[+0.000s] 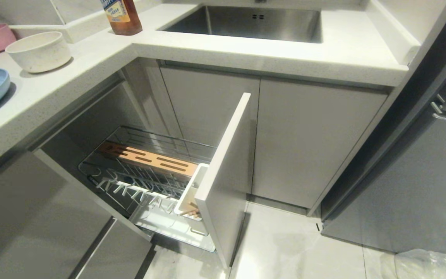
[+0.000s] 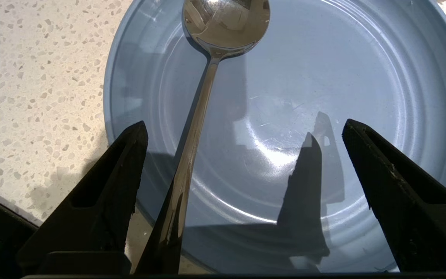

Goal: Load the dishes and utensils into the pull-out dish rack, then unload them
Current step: Pick up the spoon and place it in the cupboard

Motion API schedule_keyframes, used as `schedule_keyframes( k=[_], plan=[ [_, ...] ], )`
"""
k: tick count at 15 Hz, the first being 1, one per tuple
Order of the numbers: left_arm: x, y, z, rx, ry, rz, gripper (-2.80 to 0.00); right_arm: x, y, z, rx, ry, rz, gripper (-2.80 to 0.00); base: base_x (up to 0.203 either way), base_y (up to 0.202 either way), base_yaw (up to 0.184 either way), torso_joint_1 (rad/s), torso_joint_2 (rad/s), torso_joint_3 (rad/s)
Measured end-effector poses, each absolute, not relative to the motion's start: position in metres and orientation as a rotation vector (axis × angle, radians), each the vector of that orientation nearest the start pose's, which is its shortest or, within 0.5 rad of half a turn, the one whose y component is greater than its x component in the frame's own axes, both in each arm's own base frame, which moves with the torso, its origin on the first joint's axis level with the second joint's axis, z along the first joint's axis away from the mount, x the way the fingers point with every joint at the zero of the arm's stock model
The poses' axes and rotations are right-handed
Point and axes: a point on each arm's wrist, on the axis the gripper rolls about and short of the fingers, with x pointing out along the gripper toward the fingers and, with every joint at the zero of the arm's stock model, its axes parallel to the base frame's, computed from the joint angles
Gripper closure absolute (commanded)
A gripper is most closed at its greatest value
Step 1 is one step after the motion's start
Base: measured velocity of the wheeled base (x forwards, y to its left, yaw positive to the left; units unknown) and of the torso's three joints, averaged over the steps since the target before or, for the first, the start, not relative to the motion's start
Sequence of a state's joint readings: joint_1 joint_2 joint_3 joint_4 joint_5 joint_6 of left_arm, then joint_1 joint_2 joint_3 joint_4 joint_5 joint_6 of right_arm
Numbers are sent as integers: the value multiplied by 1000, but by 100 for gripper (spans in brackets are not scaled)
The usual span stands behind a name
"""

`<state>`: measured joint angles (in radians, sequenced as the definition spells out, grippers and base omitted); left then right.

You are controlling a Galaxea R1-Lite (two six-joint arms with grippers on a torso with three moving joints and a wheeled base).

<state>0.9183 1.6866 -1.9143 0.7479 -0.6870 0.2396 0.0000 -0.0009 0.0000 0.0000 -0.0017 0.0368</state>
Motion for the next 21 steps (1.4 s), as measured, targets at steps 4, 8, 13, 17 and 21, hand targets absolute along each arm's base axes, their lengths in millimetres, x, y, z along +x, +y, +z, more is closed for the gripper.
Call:
schedule_keyframes(
  k=[4, 8, 13, 17, 21],
  plan=[
    [179, 206, 361, -144, 392, 167, -280, -23, 0, 75, 37, -1, -2, 0, 0, 0, 0, 0, 0, 0],
    [182, 205, 359, -145, 396, 156, -280, -23, 0, 75, 37, -1, -2, 0, 0, 0, 0, 0, 0, 0],
    [183, 205, 359, -146, 398, 154, 0, -23, 0, 75, 37, -1, -2, 0, 0, 0, 0, 0, 0, 0],
    [184, 205, 358, -147, 401, 156, 0, -23, 0, 75, 37, -1, -2, 0, 0, 0, 0, 0, 0, 0],
    [184, 207, 357, -149, 402, 158, 0, -23, 0, 75, 37, -1, -2, 0, 0, 0, 0, 0, 0, 0]
  ],
)
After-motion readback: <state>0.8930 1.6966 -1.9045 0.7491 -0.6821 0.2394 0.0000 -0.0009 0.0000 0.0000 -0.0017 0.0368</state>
